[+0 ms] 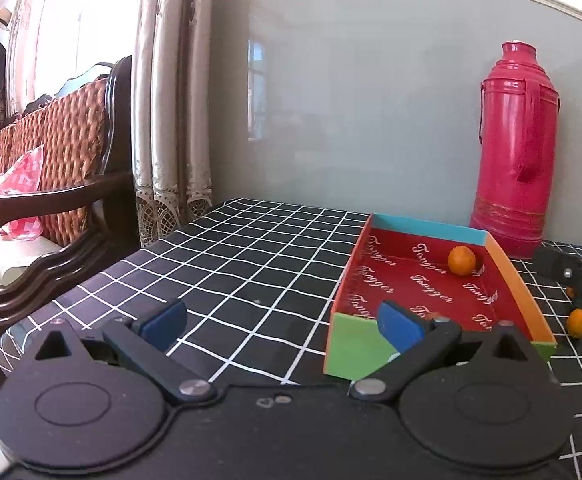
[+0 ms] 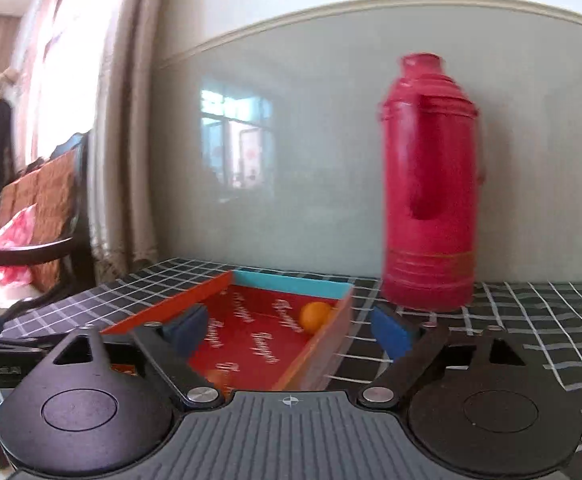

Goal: Organize fruits
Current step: 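Carry the carrot piece over the box and open the right gripper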

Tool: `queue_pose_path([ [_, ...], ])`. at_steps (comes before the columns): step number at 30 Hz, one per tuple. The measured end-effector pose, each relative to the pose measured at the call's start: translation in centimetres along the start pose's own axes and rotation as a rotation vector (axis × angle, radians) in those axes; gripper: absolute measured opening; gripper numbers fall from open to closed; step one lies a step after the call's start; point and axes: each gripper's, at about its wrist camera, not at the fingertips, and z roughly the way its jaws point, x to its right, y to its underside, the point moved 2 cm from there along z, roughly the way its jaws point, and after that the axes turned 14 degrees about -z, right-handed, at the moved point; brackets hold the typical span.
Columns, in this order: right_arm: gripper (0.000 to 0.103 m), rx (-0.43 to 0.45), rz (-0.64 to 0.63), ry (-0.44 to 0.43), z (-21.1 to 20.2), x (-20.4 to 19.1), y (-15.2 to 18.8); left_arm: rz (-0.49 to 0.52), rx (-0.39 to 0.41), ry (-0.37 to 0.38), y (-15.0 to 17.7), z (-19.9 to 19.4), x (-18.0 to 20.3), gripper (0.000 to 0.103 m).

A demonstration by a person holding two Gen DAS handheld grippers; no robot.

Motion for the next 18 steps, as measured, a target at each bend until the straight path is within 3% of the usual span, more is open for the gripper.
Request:
queue_pose_path([
  [18,0.094,-0.031,0.074,0.161,-3.6,7.7,0.9,0.037,0.001,0.062,0.9,-0.6,3.5,0.096],
])
